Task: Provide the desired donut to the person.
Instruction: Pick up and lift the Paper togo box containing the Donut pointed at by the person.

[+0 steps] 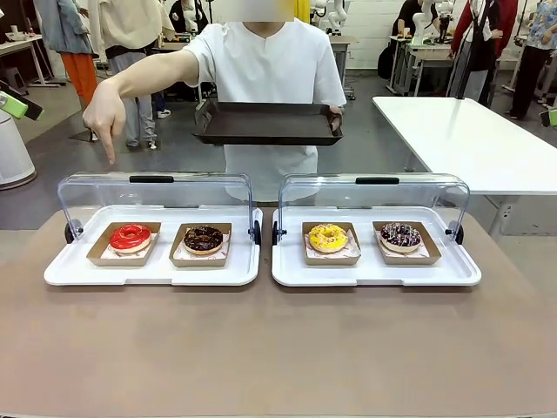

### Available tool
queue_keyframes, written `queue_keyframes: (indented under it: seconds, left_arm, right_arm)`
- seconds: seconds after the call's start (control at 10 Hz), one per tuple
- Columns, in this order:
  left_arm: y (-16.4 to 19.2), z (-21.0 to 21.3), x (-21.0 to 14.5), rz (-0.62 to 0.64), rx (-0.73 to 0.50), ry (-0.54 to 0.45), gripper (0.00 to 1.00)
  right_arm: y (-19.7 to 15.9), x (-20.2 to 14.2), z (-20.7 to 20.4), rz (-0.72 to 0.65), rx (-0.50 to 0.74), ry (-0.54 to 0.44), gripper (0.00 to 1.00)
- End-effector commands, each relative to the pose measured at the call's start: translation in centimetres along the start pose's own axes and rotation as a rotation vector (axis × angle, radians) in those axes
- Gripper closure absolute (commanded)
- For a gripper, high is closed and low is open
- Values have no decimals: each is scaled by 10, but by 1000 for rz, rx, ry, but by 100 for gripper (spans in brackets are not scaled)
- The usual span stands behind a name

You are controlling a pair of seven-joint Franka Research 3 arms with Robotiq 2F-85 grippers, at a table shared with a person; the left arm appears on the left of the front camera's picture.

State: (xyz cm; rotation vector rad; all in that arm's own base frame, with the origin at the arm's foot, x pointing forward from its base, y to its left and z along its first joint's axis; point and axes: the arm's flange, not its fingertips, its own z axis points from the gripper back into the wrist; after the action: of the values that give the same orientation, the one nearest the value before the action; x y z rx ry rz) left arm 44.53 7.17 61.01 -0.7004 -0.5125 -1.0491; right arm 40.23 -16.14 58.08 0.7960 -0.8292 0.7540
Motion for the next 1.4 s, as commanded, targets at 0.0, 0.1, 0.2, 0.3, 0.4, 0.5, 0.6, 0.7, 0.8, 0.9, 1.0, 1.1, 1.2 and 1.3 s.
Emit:
queue_keyframes:
  seconds: [0.0, 0.1, 0.2, 0.3, 0.4, 0.5, 0.6, 0.7, 0.8, 0.9, 1.0, 1.1, 1.2, 1.3]
  left_arm:
    - [-32, -32, -9, -177, 113, 335, 0]
    - [-39, -57, -12, -246, 122, 512, 0]
    - [-40, -81, -14, -352, 131, 693, 0]
    - [-40, -104, -17, -417, 99, 816, 0]
    - [-40, -129, -29, -441, 61, 855, 0]
    - [-31, -151, -35, -449, 43, 847, 0]
    - [-13, -169, -35, -455, 25, 857, 0]
    - [1, -187, -40, -464, 0, 869, 0]
    - [11, -209, -51, -454, 1, 837, 0]
    - [20, -221, -59, -450, 10, 812, 0]
    - [30, -223, -60, -451, 16, 799, 0]
    - [39, -222, -62, -445, 33, 799, 0]
    - [39, -221, -65, -428, 42, 773, 0]
    - [34, -230, -64, -423, 28, 834, 0]
  right_arm:
    - [0, 0, 0, 0, 2, 0, 0]
    - [0, 0, 0, 0, 2, 0, 0]
    - [0, 0, 0, 0, 2, 0, 0]
    - [0, 0, 0, 0, 2, 0, 0]
    - [0, 0, 0, 0, 2, 0, 0]
    - [0, 0, 0, 0, 2, 0, 0]
    - [0, 0, 0, 0, 2, 0, 0]
    - [0, 0, 0, 0, 2, 0, 0]
    - [0, 0, 0, 0, 2, 0, 0]
    - [0, 0, 0, 0, 2, 0, 0]
    - [0, 0, 0, 0, 2, 0, 0]
    - [0, 0, 0, 0, 2, 0, 0]
    - [0, 0, 0, 0, 2, 0, 0]
    - [0, 0, 0, 0, 2, 0, 0]
